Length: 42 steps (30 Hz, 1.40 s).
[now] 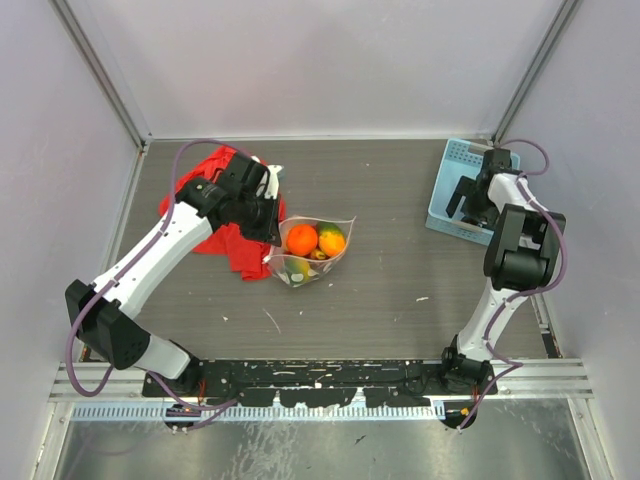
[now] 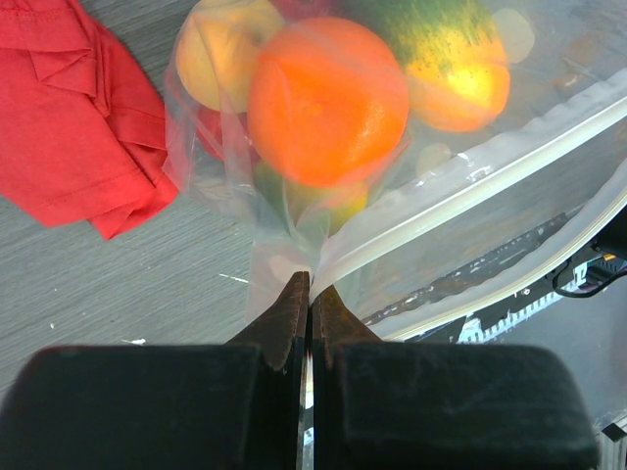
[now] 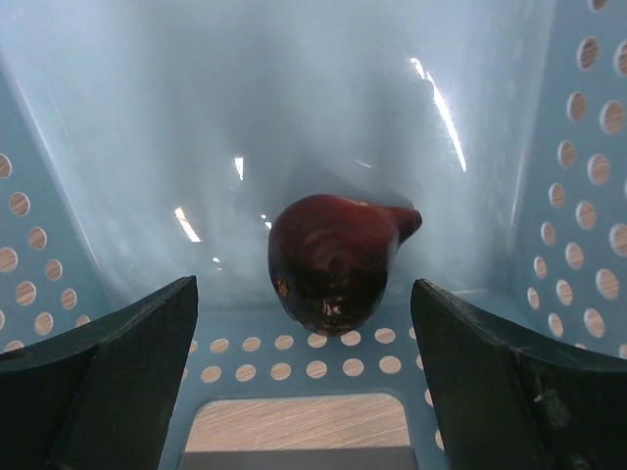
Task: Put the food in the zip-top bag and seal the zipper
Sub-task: Pick up the fake vegetable from the bin.
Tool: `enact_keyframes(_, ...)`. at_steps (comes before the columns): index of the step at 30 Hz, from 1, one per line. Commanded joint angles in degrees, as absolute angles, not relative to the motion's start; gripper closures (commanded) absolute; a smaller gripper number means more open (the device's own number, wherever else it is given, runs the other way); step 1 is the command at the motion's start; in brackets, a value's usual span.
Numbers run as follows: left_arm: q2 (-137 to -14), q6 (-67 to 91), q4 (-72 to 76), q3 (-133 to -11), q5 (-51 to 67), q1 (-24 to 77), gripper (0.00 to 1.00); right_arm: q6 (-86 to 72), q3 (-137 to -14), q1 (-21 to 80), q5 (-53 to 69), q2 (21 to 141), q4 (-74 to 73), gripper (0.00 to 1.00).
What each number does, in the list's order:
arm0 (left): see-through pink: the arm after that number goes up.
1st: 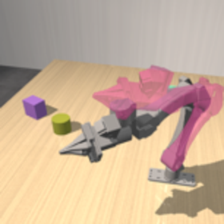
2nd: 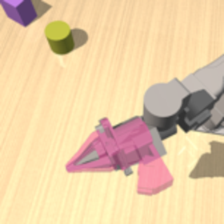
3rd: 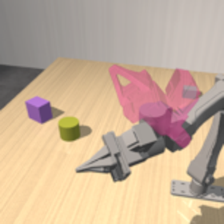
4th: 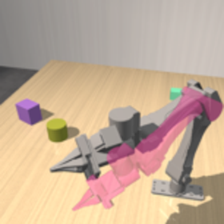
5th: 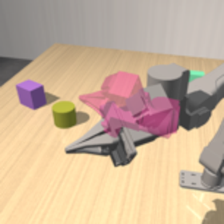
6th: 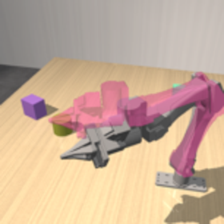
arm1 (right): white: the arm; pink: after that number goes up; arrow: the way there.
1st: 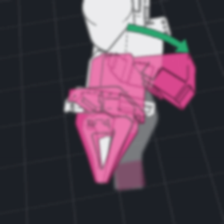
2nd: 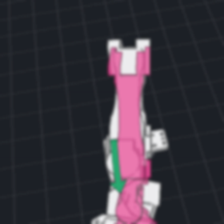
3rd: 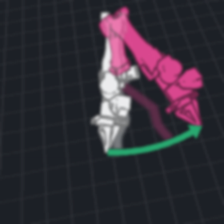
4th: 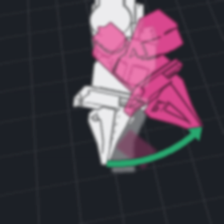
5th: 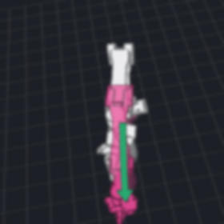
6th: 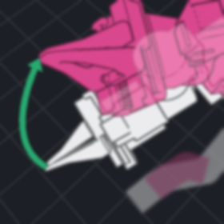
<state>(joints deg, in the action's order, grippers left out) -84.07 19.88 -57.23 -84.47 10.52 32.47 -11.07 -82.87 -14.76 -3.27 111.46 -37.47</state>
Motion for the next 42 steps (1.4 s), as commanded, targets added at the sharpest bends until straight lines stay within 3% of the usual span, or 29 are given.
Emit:
enact_keyframes(1,-81.5,18.8,-55.2,-84.5,11.2,32.1,1.0,-9.8,-85.6,-15.3,-1.8,112.8,-36.1,0.06)
enact_keyframes(10,-81.4,18.9,-55.2,-84.4,10.9,32.0,1.0,-8.9,-85.4,-15.6,0.5,115.6,-35.9,0.18)
enact_keyframes(14,-81.4,18.8,-55.3,-84.4,10.9,32.0,1.0,-8.7,-85.1,-15.7,1.1,115.4,-35.5,0.3)
enact_keyframes(17,-81.5,18.8,-55.2,-84.5,11.0,32.1,1.0,-8.6,-85.2,-15.7,1.5,115.0,-35.4,0.44)
enact_keyframes(20,-81.4,18.9,-55.1,-84.5,11.1,32.0,1.0,-9.0,-84.7,-15.6,2.2,113.5,-35.1,0.51)
enact_keyframes(31,-81.6,19.1,-54.8,-84.6,11.5,32.1,1.0,-11.2,-83.1,-15.5,2.7,105.5,-34.8,0.59)
enact_keyframes(42,-82.3,19.3,-54.8,-85.1,12.0,32.0,1.0,-12.7,-81.6,-10.3,3.0,93.7,-36.0,0.6)
